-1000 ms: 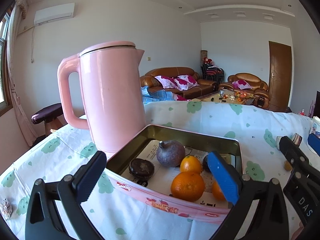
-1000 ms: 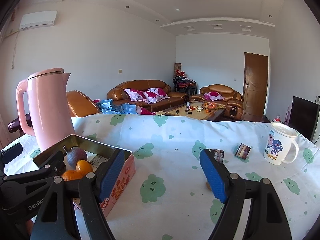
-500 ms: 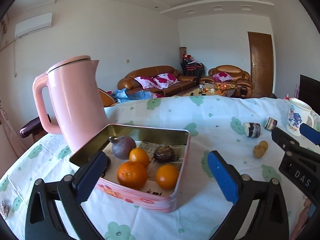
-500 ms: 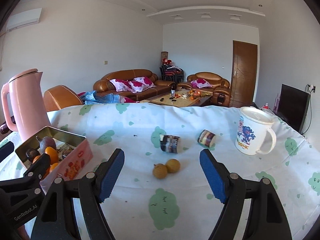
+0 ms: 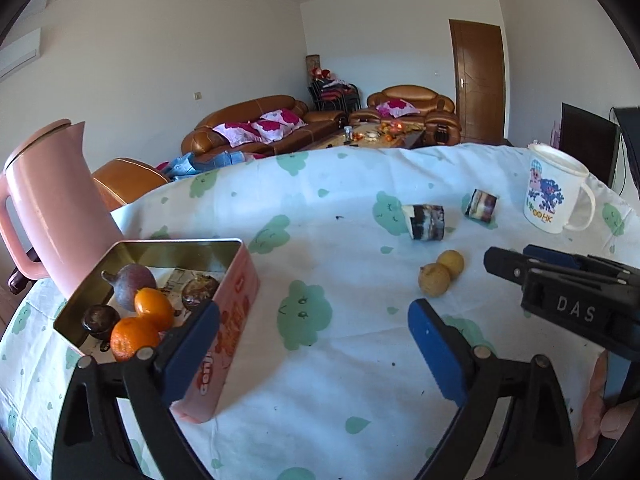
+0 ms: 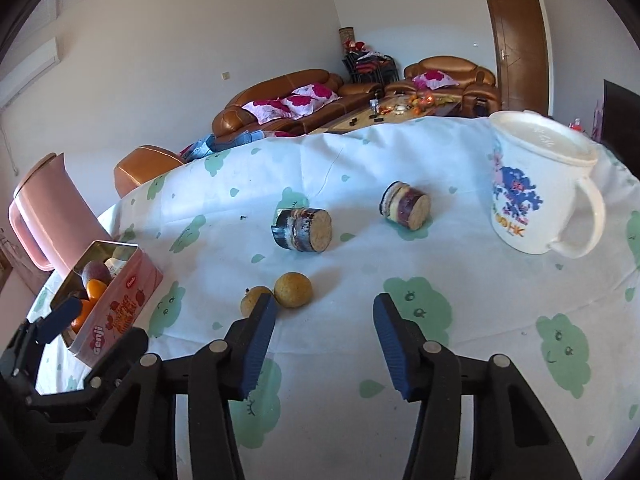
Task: Organize fruits
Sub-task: 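Grasp a small tan fruit with the right tool while the left tool grasps the other, then carry both small tan fruits over the tin box with both tools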
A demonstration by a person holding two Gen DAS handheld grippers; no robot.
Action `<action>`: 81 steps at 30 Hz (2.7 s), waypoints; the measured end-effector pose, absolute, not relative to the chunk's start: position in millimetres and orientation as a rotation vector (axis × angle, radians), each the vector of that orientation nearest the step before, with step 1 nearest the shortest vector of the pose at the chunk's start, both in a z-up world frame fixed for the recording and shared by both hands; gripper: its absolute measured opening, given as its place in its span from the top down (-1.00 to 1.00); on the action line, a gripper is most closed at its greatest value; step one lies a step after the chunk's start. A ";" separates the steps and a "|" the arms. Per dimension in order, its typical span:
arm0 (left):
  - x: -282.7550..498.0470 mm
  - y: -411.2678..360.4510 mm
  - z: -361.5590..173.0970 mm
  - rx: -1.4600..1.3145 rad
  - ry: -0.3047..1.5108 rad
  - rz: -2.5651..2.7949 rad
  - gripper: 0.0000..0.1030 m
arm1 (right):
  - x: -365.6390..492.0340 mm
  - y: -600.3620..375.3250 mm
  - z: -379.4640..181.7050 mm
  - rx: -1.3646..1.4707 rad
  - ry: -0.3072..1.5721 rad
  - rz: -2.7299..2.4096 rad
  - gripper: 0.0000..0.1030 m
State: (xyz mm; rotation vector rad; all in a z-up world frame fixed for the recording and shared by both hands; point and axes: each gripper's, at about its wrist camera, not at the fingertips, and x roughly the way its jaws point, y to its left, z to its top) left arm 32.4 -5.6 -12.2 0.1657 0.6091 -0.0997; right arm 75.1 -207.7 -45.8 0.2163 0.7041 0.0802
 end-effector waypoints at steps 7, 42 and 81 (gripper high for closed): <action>44.3 -7.8 -18.4 0.150 0.662 -0.116 -0.58 | 119.3 -191.7 -59.7 0.185 0.809 0.153 0.29; 115.8 -57.1 -49.4 0.081 0.897 -0.207 0.45 | 103.7 -235.0 -32.0 0.173 0.619 -0.005 0.44; 44.8 1.6 -4.8 0.041 0.539 -0.074 0.47 | 28.8 -190.2 -11.3 -0.004 0.360 -0.143 0.44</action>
